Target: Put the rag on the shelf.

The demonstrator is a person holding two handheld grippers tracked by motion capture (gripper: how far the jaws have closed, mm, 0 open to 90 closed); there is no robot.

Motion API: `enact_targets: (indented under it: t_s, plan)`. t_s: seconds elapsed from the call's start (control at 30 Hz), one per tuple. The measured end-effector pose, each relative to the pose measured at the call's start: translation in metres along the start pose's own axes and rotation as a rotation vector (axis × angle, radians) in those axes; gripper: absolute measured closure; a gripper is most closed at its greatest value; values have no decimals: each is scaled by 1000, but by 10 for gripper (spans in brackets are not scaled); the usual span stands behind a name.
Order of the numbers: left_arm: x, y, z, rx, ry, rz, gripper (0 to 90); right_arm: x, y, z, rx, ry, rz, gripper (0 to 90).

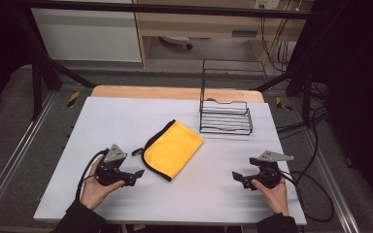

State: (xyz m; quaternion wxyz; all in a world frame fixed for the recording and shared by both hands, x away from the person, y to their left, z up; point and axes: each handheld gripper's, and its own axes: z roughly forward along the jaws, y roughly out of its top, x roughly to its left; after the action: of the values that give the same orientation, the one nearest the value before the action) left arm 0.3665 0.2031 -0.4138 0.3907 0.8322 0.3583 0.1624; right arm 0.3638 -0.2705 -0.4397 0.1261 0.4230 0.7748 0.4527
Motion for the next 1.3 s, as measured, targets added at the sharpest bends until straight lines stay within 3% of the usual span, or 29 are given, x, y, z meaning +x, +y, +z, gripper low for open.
enact_targets:
  t_s: [0.27,0.43,0.7,0.9,1.3]
  plan:
    - [-25,22,24,28,-23,35,171,0,0,0,4,-3,-4,15]
    - [-43,36,42,41,-49,59,284,0,0,0,6,-4,-6,15]
    - [-64,41,65,98,-70,90,414,0,0,1,8,-2,-5,15]
    - [-75,34,79,140,-23,127,487,0,0,1,9,-1,-7,15]
    - [-79,32,86,140,45,111,627,0,0,2,10,-3,-10,15]
